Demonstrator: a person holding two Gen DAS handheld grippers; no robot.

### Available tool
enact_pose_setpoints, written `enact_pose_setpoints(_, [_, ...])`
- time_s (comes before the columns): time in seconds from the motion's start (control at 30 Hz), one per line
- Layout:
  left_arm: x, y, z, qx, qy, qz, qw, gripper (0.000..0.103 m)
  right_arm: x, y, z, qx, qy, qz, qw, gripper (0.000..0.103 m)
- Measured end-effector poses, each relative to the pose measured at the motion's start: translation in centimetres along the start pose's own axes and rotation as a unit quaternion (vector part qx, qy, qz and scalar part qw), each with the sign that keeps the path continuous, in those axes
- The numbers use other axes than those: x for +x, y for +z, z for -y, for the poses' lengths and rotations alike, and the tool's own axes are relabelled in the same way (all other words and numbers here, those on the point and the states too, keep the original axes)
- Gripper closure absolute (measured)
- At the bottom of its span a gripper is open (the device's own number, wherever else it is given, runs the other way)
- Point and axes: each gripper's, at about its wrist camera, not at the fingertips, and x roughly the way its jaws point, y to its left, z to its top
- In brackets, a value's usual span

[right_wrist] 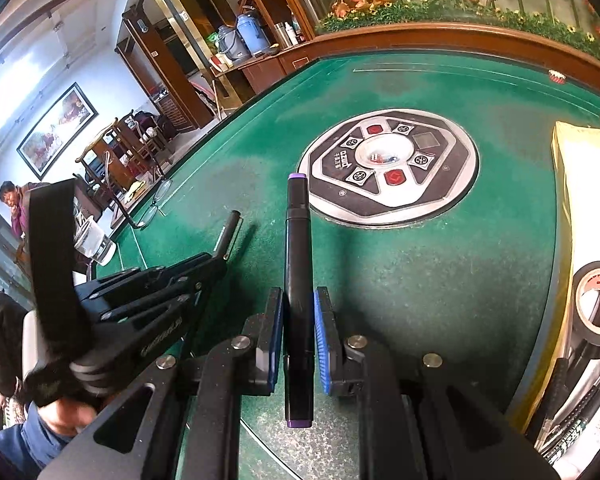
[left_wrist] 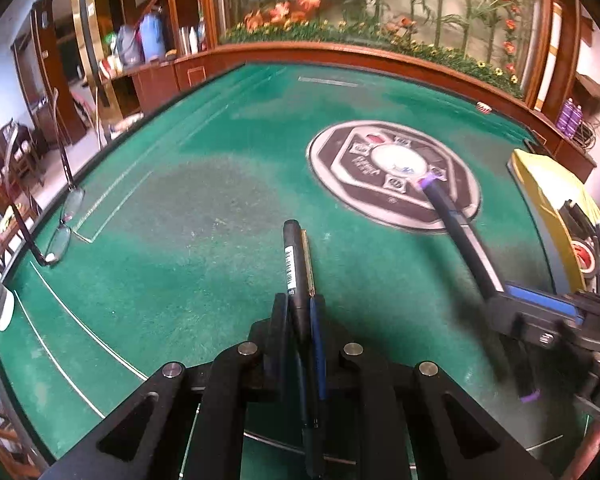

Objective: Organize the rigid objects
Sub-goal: 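Grasp a black pen with the left tool while the right tool grasps a purple-capped marker, then carry the pen and marker over the tray and open both tools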

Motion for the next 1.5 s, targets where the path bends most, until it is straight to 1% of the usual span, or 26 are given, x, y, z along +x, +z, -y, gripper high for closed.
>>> enact_pose_setpoints(0.07, [-0.7,-0.2,0.5,0.009,0.003,0.012,0.9999,0.092,0.0,-0.1,-0.1,0.000,-0.002,0.001,1.000,0.089])
enact_pose_setpoints(0.3, [-2.6,-0.6,1.8,0.033,0.031,0.059,0.9973,0.092,0.0,-0.1,-0.1,-0.007,-0.007,0.005,1.000,0.089])
enact_pose_setpoints(0.4, [-3.2,-0.7,2.1,0.039,0.039,0.071,0.9959,0.092,-0.2,-0.2,-0.2,-0.008,-0.008,0.008,1.000,0.089])
enact_pose_setpoints(0.9, [-4.7,-1.1,3.1,0.051,0.053,0.097,0.9925,0.092,-0.8,0.2,-0.1,-0.008,-0.003,0.020,1.000,0.089])
enact_pose_setpoints(1.23, [-6.1,-1.2,3.5,0.063,0.065,0.121,0.9885,0.092,-1.6,0.1,0.1,-0.001,0.001,0.032,0.999,0.089])
enact_pose_setpoints(1.43, [-6.5,-1.4,3.8,0.066,0.065,0.125,0.9878,0.092,-2.2,-0.1,0.4,0.005,0.002,0.040,0.999,0.089])
enact_pose_setpoints(1.5, [-6.9,-1.2,4.2,0.069,0.054,0.126,0.9882,0.092,-2.9,0.0,0.7,0.011,0.004,0.049,0.999,0.089])
